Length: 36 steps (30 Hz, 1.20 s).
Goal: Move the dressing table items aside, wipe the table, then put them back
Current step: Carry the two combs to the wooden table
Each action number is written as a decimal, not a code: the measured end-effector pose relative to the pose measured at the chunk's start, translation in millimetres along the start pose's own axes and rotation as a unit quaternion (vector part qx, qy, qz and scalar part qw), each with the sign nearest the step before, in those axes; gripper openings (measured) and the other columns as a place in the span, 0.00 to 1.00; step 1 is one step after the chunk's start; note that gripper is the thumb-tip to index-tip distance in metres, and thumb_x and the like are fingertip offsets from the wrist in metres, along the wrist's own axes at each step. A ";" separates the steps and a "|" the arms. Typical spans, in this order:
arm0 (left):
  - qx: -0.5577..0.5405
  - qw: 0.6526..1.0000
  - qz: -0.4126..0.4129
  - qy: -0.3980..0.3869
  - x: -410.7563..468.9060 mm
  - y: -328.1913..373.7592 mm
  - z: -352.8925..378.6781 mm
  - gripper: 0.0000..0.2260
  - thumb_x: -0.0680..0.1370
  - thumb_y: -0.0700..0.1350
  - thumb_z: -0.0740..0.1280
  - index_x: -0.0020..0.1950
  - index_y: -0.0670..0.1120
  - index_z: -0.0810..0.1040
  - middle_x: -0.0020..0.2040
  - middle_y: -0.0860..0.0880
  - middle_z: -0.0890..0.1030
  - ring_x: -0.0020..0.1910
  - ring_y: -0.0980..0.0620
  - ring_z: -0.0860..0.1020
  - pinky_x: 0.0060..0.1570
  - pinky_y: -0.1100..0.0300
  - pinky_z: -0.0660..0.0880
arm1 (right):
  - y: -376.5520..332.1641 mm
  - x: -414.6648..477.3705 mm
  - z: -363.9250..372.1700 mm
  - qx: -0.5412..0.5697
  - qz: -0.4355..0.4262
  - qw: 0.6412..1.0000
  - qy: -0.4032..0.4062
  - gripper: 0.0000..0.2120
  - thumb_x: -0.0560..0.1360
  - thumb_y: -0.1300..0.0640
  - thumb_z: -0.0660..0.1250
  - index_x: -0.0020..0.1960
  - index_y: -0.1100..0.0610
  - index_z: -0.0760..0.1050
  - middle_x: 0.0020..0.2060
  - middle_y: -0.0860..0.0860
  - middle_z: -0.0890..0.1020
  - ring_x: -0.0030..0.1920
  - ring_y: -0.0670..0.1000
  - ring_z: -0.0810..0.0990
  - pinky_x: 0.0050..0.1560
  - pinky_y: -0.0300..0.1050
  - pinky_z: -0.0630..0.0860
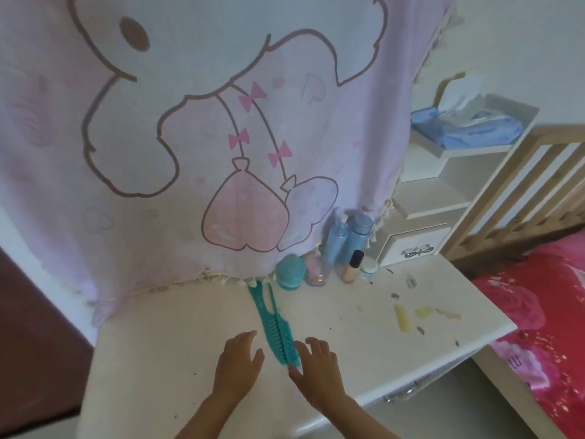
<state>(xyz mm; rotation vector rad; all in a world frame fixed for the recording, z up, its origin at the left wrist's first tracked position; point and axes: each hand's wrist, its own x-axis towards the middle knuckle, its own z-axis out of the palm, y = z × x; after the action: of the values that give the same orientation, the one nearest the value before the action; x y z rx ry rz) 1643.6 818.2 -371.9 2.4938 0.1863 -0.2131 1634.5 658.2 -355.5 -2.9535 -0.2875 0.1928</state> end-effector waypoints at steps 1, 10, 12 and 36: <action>0.011 1.000 0.001 -0.006 1.8 1.6 0.5 0.21 0.80 0.49 0.56 0.73 0.48 0.60 0.72 0.51 0.65 0.70 0.52 0.63 0.68 0.61 0.61 | -3.2 8.3 -5.1 0.024 -0.001 1.000 -0.019 0.24 0.70 0.47 0.67 0.64 0.53 0.70 0.59 0.53 0.76 0.59 0.56 0.75 0.55 0.50 0.75; 0.096 0.990 -0.048 -0.092 0.9 6.4 10.6 0.21 0.81 0.51 0.53 0.73 0.48 0.59 0.70 0.50 0.66 0.69 0.51 0.62 0.65 0.60 0.63 | 4.8 54.8 1.7 -0.003 -0.062 0.994 -0.090 0.25 0.78 0.48 0.56 0.72 0.54 0.58 0.63 0.55 0.69 0.62 0.55 0.67 0.59 0.48 0.67; 0.110 0.989 -0.059 -0.084 1.4 8.6 13.2 0.20 0.81 0.51 0.53 0.72 0.48 0.60 0.70 0.49 0.66 0.68 0.50 0.63 0.65 0.59 0.64 | 6.3 57.4 3.5 -0.009 -0.076 0.992 -0.098 0.24 0.78 0.49 0.56 0.71 0.55 0.58 0.62 0.55 0.70 0.61 0.56 0.67 0.57 0.48 0.67; 0.119 0.976 -0.181 0.027 36.8 75.1 47.0 0.23 0.76 0.58 0.59 0.66 0.46 0.64 0.61 0.47 0.71 0.61 0.48 0.68 0.54 0.57 0.70 | 63.5 61.7 -12.7 0.109 -0.003 0.986 -0.123 0.32 0.74 0.61 0.58 0.74 0.51 0.50 0.60 0.56 0.71 0.61 0.55 0.68 0.56 0.43 0.69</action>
<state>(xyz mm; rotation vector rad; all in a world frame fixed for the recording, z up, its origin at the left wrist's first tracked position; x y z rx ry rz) 1688.3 733.3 -373.2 2.6874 0.6752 -0.3340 1707.7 607.2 -361.2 -2.7111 -0.2854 0.5542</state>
